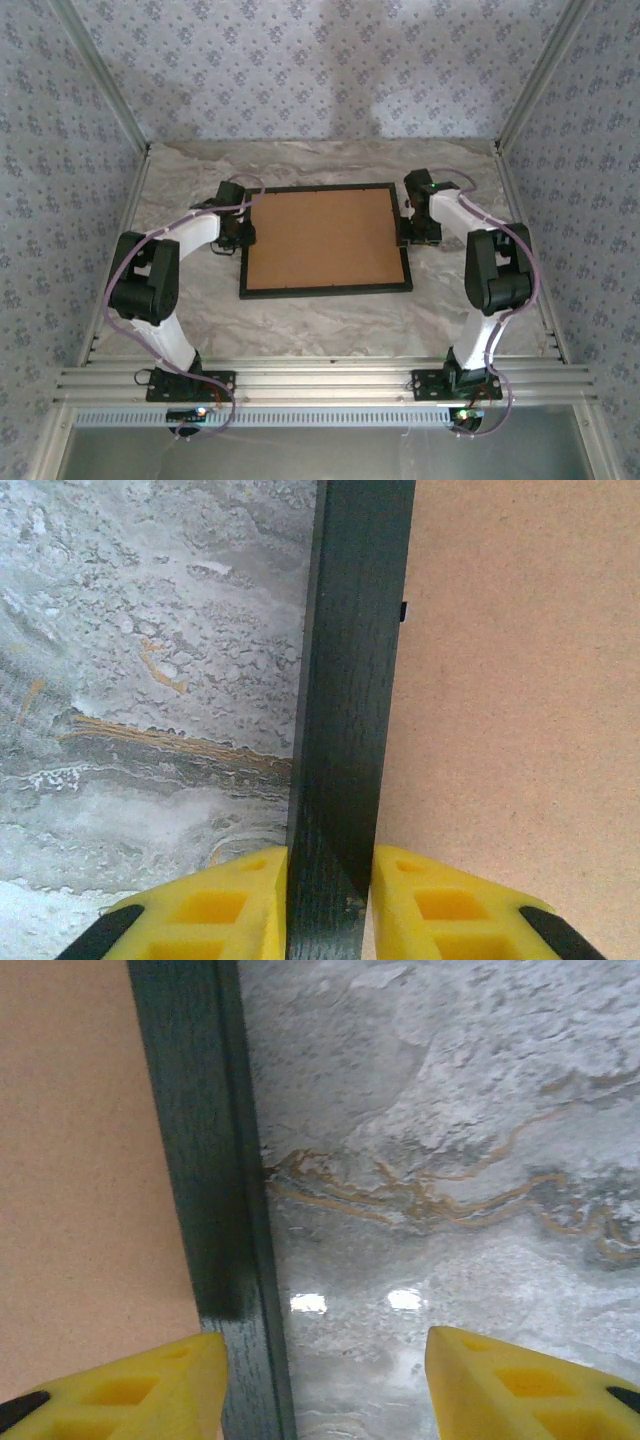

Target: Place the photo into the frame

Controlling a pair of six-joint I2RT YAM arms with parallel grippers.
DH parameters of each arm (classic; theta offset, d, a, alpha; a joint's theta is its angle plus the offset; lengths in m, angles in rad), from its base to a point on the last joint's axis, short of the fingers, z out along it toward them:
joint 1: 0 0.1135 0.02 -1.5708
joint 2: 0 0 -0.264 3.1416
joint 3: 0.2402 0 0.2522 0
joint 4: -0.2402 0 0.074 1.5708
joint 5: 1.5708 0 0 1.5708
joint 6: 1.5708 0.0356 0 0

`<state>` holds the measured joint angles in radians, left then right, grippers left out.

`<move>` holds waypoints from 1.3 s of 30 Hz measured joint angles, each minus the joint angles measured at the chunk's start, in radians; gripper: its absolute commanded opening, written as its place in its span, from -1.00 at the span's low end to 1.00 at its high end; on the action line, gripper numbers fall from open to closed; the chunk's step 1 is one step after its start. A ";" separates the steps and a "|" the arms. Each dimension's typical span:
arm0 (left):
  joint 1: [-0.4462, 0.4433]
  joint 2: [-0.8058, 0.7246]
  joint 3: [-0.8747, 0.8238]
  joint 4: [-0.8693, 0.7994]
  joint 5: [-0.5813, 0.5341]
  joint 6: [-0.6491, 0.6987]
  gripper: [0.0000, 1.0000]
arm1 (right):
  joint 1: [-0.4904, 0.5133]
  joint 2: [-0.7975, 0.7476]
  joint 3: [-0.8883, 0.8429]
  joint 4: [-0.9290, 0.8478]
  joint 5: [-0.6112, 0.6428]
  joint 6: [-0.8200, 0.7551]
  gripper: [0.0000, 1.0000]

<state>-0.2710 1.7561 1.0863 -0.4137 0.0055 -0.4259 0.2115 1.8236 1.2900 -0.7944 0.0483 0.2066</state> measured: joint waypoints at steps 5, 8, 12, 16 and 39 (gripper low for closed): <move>0.000 0.000 0.000 0.000 0.000 0.000 -0.46 | 0.027 0.026 0.000 0.001 0.006 0.014 0.11; 0.000 0.000 0.002 -0.002 0.000 0.005 -0.46 | 0.027 0.026 0.000 0.001 0.008 0.015 0.11; 0.000 0.000 0.003 -0.003 0.000 0.008 -0.45 | 0.028 0.028 0.000 0.001 0.008 0.019 0.11; 0.000 0.000 0.004 -0.005 0.000 0.008 -0.46 | 0.028 0.025 0.001 -0.001 0.004 0.023 0.11; -0.002 0.000 0.005 -0.007 -0.003 0.011 -0.45 | 0.000 0.030 -0.003 0.016 -0.014 0.026 0.11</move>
<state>-0.2733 1.7561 1.0916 -0.4210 0.0029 -0.4149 0.2119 1.8534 1.2873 -0.7780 0.0345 0.2329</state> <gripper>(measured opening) 0.273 0.557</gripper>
